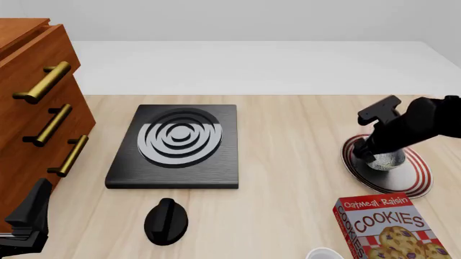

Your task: Pick the akita bowl on the ramekin and place it on the plate.

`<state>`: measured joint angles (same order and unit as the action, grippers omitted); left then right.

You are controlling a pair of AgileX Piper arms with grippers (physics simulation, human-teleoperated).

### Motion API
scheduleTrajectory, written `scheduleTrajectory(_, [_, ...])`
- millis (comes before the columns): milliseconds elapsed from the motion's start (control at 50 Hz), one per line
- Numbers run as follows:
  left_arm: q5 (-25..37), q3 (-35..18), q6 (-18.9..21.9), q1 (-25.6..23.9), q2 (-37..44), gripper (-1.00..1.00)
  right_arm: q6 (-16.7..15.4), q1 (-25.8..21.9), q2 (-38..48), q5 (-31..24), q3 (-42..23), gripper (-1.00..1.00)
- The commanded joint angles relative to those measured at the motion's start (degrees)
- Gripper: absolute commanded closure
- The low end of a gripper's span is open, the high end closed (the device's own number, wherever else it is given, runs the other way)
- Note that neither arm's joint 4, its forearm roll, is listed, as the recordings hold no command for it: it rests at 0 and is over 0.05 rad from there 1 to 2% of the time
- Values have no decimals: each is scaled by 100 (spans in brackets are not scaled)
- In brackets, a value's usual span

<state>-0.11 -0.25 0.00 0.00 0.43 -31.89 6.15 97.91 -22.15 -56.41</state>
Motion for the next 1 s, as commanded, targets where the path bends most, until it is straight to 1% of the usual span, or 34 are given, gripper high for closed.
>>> scheduleTrajectory(20, [0, 0, 0, 0, 0, -100, 178, -106, -265, -162, -50, -100])
scheduleTrajectory(140, [0, 0, 0, 0, 0, -100, 377, -191, -471, -100, 130, -100])
scheduleTrajectory(200, [0, 0, 0, 0, 0, -100, 454, -249, -673, -152, 192, -100])
scheduleTrajectory(240, [0, 0, 0, 0, 0, -100, 616, -319, -784, -185, 203, -100])
scheduleTrajectory(340, [0, 0, 0, 0, 0, -100, 693, -383, -1020, -226, 336, -100])
scheduleTrajectory(400, [0, 0, 0, 0, 0, -100, 850, -463, -1218, -273, 386, -100])
scheduleTrajectory(420, [0, 0, 0, 0, 0, -100, 854, -472, -1293, -291, 420, -100])
scheduleTrajectory(480, [0, 0, 0, 0, 0, -100, 1181, -490, -1468, -261, 452, -100])
scheduleTrajectory(540, [0, 0, 0, 0, 0, -100, 1263, -597, -1565, -203, 561, -100])
scheduleTrajectory(560, [0, 0, 0, 0, 0, -100, 1397, -563, -1650, -211, 572, -100])
scheduleTrajectory(600, [0, 0, 0, 0, 0, -100, 1423, -648, -1836, -133, 753, -100])
scheduleTrajectory(620, [0, 0, 0, 0, 0, -100, 1490, -685, -1914, -118, 793, -100])
scheduleTrajectory(640, [0, 0, 0, 0, 0, -100, 1708, -695, -2064, -79, 830, -100])
scheduleTrajectory(680, [0, 0, 0, 0, 0, -100, 1846, -733, -2279, 52, 957, -100])
scheduleTrajectory(700, [0, 0, 0, 0, 0, -100, 1846, -733, -2280, 53, 959, -100])
scheduleTrajectory(720, [0, 0, 0, 0, 0, -100, 2228, -964, -2634, 31, 1009, -100])
scheduleTrajectory(760, [0, 0, 0, 0, 0, -100, 2529, -990, -3004, 126, 1132, -100])
scheduleTrajectory(800, [0, 0, 0, 0, 0, -100, 2569, -968, -3136, 118, 1167, -100])
scheduleTrajectory(840, [0, 0, 0, 0, 0, -100, 2680, -952, -3431, 255, 1358, -100])
scheduleTrajectory(880, [0, 0, 0, 0, 0, -100, 2844, -961, -3764, 465, 1624, -100])
scheduleTrajectory(920, [0, 0, 0, 0, 0, -100, 2944, -1012, -3922, 581, 1839, -100])
scheduleTrajectory(960, [0, 0, 0, 0, 0, -100, 3049, -1166, -4186, 713, 2111, -100])
scheduleTrajectory(1000, [0, 0, 0, 0, 0, -100, 3145, -1167, -4408, 868, 2335, -100])
